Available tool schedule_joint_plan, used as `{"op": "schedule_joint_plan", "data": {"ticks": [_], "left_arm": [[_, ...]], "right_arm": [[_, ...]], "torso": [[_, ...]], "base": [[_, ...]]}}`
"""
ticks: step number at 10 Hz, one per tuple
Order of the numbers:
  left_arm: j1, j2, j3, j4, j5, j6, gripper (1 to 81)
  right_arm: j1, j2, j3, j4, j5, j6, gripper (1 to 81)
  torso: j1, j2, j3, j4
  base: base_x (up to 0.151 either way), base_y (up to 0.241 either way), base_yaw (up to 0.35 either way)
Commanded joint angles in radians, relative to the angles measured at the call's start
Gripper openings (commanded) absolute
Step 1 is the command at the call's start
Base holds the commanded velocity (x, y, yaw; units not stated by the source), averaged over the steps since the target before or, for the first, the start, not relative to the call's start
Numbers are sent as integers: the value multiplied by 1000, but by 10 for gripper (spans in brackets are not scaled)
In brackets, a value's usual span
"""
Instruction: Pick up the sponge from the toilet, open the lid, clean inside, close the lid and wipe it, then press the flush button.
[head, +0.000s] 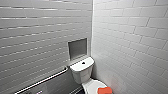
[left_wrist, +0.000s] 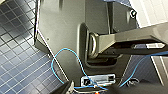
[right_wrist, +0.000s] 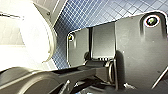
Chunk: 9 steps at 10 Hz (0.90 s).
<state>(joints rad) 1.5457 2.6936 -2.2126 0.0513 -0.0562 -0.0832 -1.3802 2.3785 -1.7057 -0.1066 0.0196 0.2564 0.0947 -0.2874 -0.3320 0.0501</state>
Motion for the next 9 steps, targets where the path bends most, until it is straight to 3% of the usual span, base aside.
{"op": "schedule_joint_plan", "data": {"ticks": [1, 5, 6, 9], "left_arm": [[-20, -3, 11, 15, 64, 2, 811], [-8, 22, 4, 1, 56, 0, 811], [-8, 26, 4, -1, 56, -1, 811], [-6, 40, 4, -4, 53, -12, 811]], "right_arm": [[141, -94, 89, 22, -18, 52, 811], [250, -146, 95, 25, -24, 83, 811], [269, -151, 91, 36, -27, 86, 811], [298, -155, 68, 62, -24, 98, 811]], "torso": [[63, -98, -91, 0], [159, -247, -232, 0], [183, -285, -174, 0], [242, -377, -219, 0]], "base": [[0, 0, 0], [0, 0, 0], [0, 0, 0], [0, 0, 0]]}}
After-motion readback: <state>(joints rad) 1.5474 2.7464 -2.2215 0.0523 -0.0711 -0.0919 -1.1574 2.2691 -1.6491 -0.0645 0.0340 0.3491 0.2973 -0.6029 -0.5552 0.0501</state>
